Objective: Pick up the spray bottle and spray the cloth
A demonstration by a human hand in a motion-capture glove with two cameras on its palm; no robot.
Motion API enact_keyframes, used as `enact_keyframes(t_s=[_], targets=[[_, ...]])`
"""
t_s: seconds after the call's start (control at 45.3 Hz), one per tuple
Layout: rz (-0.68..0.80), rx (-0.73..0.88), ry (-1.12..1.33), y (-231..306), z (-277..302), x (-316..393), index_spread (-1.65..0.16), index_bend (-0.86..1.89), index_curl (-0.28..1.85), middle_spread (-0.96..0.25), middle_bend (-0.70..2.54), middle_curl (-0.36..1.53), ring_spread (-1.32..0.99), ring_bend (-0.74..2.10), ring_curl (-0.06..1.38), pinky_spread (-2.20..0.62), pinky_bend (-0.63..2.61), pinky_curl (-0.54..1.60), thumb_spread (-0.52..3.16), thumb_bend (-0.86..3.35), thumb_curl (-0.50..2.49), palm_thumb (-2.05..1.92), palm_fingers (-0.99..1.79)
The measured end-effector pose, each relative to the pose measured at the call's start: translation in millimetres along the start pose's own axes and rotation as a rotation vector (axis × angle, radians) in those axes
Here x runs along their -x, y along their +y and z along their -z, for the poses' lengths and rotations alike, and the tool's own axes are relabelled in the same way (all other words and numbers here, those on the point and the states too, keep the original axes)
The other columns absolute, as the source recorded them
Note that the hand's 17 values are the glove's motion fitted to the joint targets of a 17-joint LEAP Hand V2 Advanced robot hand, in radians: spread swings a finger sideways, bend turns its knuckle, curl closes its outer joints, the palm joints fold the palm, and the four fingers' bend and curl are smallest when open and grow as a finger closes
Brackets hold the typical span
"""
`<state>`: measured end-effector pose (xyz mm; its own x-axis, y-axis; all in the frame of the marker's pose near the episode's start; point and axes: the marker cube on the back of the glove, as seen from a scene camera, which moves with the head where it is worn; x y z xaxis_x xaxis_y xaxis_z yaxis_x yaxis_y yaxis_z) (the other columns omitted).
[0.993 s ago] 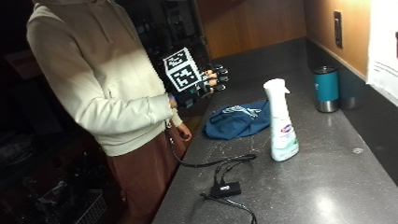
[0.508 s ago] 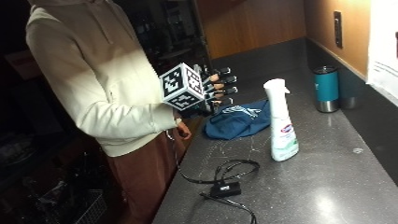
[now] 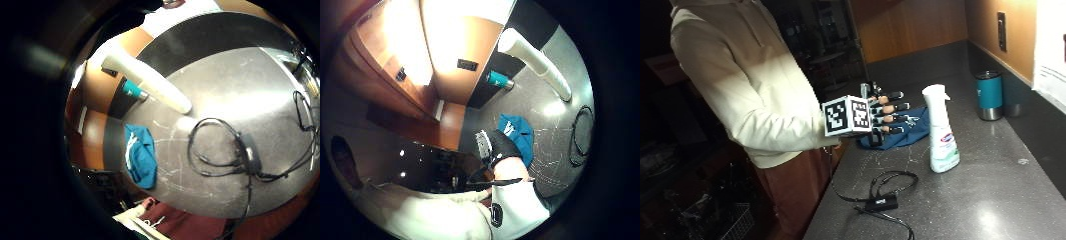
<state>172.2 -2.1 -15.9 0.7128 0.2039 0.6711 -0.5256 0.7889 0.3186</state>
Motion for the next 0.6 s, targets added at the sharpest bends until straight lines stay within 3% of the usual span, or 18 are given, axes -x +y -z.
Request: enact_keyframes(t_s=[0.596], targets=[[-0.174, -0.024, -0.197, -50, -60, -23, -0.38, 0.12, 0.18, -0.02, 0.20, 0.33, 0.03, 0.43, 0.28, 0.24, 0.49, 0.35, 0.93, -0.03, 0.35, 0.63, 0.06]])
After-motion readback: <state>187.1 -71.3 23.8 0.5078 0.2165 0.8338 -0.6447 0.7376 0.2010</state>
